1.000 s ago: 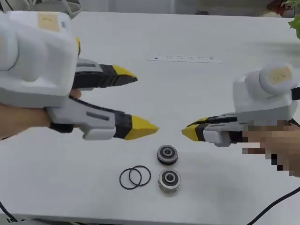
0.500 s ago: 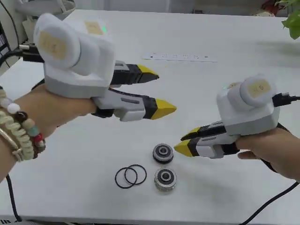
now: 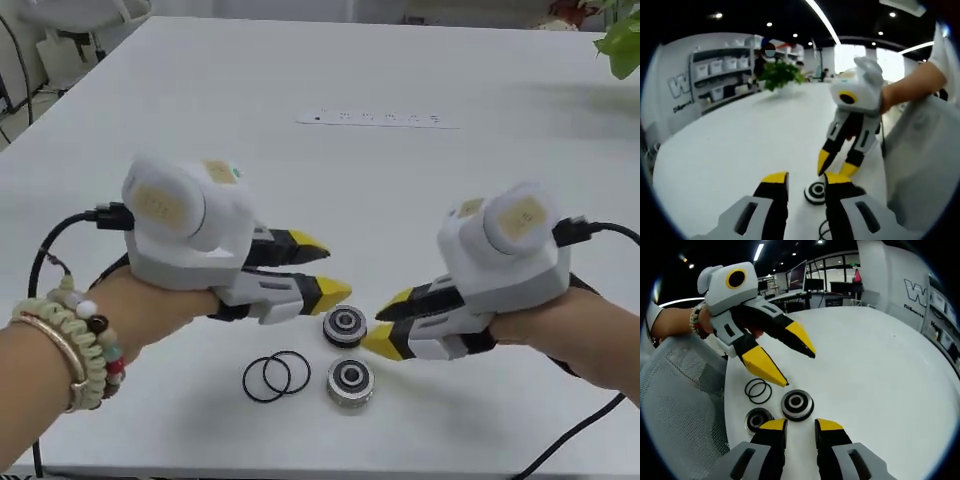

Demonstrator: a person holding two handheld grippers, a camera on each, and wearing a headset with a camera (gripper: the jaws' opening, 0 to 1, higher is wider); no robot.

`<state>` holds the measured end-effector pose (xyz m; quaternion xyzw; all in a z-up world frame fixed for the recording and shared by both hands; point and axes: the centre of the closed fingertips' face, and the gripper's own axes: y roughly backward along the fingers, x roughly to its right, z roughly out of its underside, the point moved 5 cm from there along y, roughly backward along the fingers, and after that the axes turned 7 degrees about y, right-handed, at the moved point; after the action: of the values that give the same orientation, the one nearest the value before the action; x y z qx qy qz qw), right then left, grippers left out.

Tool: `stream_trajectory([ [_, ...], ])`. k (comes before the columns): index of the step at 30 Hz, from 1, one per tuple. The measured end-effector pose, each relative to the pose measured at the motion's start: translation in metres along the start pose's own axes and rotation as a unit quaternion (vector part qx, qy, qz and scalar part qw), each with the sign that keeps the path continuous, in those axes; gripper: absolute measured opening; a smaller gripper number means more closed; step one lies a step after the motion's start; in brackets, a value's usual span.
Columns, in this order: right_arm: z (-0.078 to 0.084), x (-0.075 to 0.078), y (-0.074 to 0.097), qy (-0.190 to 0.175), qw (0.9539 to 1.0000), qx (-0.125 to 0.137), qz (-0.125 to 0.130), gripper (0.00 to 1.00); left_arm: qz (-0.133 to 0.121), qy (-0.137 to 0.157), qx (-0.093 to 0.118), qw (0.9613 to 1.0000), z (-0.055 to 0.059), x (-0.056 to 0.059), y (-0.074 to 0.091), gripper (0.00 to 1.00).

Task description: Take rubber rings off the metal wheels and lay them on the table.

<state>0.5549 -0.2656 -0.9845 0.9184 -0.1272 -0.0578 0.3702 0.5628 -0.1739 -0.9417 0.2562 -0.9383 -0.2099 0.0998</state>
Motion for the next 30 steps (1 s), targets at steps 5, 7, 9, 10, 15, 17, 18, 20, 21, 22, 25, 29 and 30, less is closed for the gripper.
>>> stream_trajectory([
  [5,-0.001,-0.002,-0.002,0.006,1.0000,0.002,-0.001,0.22,0.007,-0.003,-0.026,0.9996,0.012,0.005,-0.011,0.28],
  [7,-0.001,-0.002,-0.003,0.009,1.0000,0.000,0.000,0.23,0.009,-0.002,-0.036,0.9993,0.017,0.007,-0.014,0.27],
  [9,0.000,-0.003,-0.004,0.009,1.0000,-0.001,-0.003,0.24,0.011,-0.007,-0.047,0.9988,0.022,0.008,-0.014,0.27],
  [10,0.000,-0.004,-0.005,0.010,0.9999,-0.002,-0.005,0.25,0.011,-0.008,-0.053,0.9985,0.024,0.007,-0.015,0.27],
  [15,0.000,-0.006,-0.006,0.019,0.9998,-0.007,-0.007,0.25,0.009,-0.007,-0.059,0.9982,0.028,0.007,-0.015,0.26],
  [17,-0.001,-0.006,-0.006,0.018,0.9998,-0.004,-0.007,0.25,0.008,-0.011,-0.062,0.9980,0.028,0.007,-0.015,0.25],
  [18,-0.001,-0.007,-0.006,0.017,0.9998,-0.002,-0.008,0.25,0.007,-0.013,-0.063,0.9979,0.029,0.007,-0.016,0.24],
  [20,-0.002,-0.008,-0.007,0.018,0.9998,-0.001,-0.011,0.26,0.009,-0.014,-0.067,0.9976,0.030,0.008,-0.017,0.24],
  [21,-0.002,-0.009,-0.007,0.020,0.9997,-0.002,-0.012,0.27,0.011,-0.014,-0.065,0.9977,0.030,0.009,-0.017,0.23],
  [22,-0.002,-0.010,-0.008,0.022,0.9997,-0.001,-0.014,0.27,0.011,-0.015,-0.065,0.9977,0.030,0.009,-0.017,0.22],
  [25,-0.003,-0.014,-0.009,0.030,0.9993,-0.002,-0.021,0.30,0.009,-0.017,-0.065,0.9977,0.030,0.009,-0.018,0.20],
  [29,-0.002,-0.013,-0.010,0.034,0.9993,-0.007,-0.017,0.36,0.009,-0.011,-0.065,0.9978,0.030,0.009,-0.018,0.17],
  [30,-0.003,-0.012,-0.010,0.034,0.9993,-0.006,-0.013,0.36,0.008,-0.013,-0.070,0.9974,0.031,0.009,-0.018,0.16],
])
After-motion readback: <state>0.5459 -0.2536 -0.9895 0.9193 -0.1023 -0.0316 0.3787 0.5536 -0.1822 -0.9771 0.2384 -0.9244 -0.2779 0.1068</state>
